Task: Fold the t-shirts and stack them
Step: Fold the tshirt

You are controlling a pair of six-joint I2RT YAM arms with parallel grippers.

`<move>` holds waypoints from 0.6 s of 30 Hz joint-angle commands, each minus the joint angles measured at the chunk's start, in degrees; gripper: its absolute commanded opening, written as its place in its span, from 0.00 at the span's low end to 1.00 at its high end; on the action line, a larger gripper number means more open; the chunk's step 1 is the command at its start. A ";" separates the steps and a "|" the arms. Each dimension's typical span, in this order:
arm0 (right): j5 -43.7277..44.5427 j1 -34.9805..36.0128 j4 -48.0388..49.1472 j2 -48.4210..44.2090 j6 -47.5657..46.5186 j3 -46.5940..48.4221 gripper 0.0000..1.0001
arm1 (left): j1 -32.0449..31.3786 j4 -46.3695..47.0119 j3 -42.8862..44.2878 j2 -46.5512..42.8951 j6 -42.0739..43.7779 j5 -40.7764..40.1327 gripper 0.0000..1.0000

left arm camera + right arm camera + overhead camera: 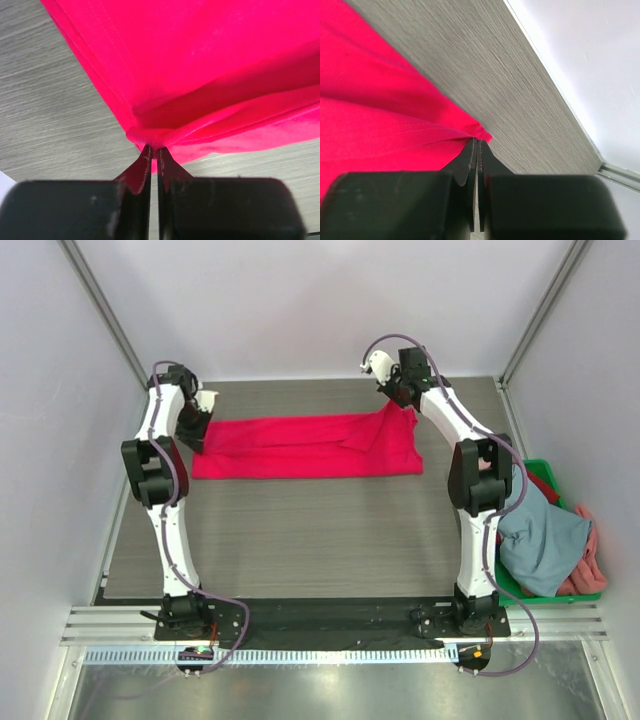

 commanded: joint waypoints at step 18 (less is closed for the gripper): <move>-14.69 3.92 -12.15 -3.84 4.96 -3.24 0.47 | -2.64 10.16 -14.59 -9.23 -3.36 6.24 0.15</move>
